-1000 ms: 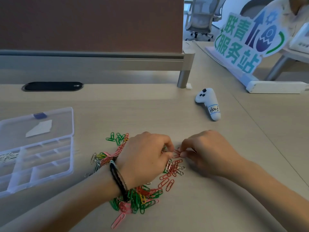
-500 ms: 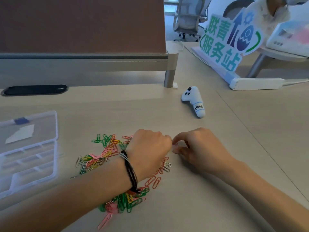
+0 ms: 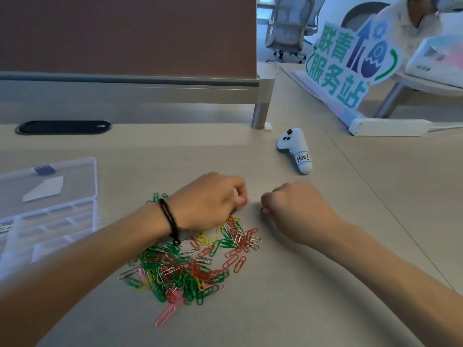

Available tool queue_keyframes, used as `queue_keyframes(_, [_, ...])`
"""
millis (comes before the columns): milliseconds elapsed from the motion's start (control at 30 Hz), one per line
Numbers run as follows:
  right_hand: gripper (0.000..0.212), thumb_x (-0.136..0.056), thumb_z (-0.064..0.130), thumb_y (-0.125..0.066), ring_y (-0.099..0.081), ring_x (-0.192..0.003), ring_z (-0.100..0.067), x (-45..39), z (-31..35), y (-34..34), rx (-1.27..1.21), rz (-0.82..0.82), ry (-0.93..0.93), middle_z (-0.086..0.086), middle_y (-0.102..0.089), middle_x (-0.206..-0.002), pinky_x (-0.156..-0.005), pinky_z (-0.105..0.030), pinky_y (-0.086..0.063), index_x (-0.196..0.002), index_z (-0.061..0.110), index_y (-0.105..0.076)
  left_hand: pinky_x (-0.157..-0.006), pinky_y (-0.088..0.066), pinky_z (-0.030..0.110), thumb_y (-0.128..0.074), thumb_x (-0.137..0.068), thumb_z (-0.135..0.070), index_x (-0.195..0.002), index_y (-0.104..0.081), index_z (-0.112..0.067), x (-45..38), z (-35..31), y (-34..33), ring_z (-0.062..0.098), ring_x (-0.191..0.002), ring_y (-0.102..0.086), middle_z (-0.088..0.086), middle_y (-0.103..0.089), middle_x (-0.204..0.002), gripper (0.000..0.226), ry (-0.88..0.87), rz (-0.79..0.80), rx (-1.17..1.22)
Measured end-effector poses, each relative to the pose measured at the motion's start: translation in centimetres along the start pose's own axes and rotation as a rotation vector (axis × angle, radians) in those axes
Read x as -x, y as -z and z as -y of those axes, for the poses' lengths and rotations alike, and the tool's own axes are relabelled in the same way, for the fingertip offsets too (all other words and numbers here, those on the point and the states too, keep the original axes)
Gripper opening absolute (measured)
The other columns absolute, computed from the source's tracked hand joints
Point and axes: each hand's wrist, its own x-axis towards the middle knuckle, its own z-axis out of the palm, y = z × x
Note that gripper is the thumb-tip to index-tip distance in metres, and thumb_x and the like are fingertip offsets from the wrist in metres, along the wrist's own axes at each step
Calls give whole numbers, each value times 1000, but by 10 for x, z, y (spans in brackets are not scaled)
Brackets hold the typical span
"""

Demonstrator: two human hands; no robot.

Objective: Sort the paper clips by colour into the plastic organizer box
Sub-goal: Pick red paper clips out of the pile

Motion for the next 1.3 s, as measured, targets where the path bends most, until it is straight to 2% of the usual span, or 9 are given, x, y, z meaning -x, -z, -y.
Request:
queue_keyframes(133, [15, -97, 11, -43, -62, -90, -36, -4, 9, 11, 203, 116, 101, -9, -63, -100, -61, -37, -32, -107, 10, -54, -39, -11, 22, -38, -104, -19, -94, -46, -12, 23, 15, 4, 9, -41, -17, -4, -27, -54, 15, 99, 90, 1135])
queue_keyframes(200, [15, -98, 17, -45, -62, -87, -35, -5, 4, 9, 169, 101, 108, -8, -64, -97, -62, -37, -40, -105, 12, -57, -42, -2, 26, -34, -100, -15, -91, -44, -13, 31, 15, 5, 6, -42, -12, -3, -22, -56, 14, 98, 178, 1525])
queue_keyframes(400, [18, -97, 30, -53, -64, -90, -23, 4, -19, 6, -117, 45, 55, 4, -70, -94, -70, -34, -50, -106, 28, -69, -40, -6, 22, -31, -95, -26, -68, -35, -16, 35, 12, -1, 7, -44, -13, -4, -20, -57, 28, 222, 132, 1706])
queue_keyframes(500, [13, -98, 25, -50, -62, -78, -28, 2, -21, 1, 46, 17, 113, 0, -65, -85, -61, -34, -46, -100, 20, -62, -32, -12, 17, -40, -98, -30, -63, -31, -18, 36, 11, -1, 5, -40, -21, -3, -25, -56, 39, 377, 205, 1570])
queue_keyframes(600, [10, -100, 27, -44, -56, -69, -28, 3, -21, -2, -3, 24, 90, 0, -56, -74, -58, -38, -43, -95, 20, -50, -28, -23, 13, -46, -101, -27, -69, -50, -14, 47, 5, 0, 7, -41, -39, 2, -42, -61, 35, 459, 349, 1235])
queue_keyframes(767, [33, -105, 17, -40, -28, -53, -13, 21, -1, 3, -1345, 47, -222, 0, -33, -62, -48, -28, -26, -73, 11, -34, -42, -29, 19, -62, -94, -42, -60, -61, -18, 64, -17, -2, 8, -41, -35, -8, -43, -49, 41, 357, 167, 548])
queue_keyframes(900, [29, -106, 22, -45, -13, -53, -15, 36, 11, -1, -1776, 281, -241, -2, -20, -61, -46, -26, -13, -79, 12, -42, -51, -34, 22, -72, -73, -64, -80, -62, -27, 74, -36, -15, 1, -52, -46, -13, -50, -52, 39, 282, -51, -12])
queue_keyframes(1067, [23, -105, 9, -42, -11, -53, -15, 45, 9, -1, -1815, 330, -255, -2, -26, -58, -49, -29, -10, -105, 8, -65, -79, -47, 35, -57, -81, -70, -108, -56, -31, 76, -56, -33, 20, -97, -61, -3, -66, -96, 47, 285, -61, -411])
queue_keyframes(1300, [30, -101, 6, -44, -20, -52, -15, 48, 18, 13, -1537, 316, -290, 0, -33, -58, -45, -24, -15, -89, 10, -71, -66, -36, 33, -48, -100, -21, -114, -52, -20, 72, -71, -30, 26, -98, -63, 4, -61, -102, 15, 147, 86, -723])
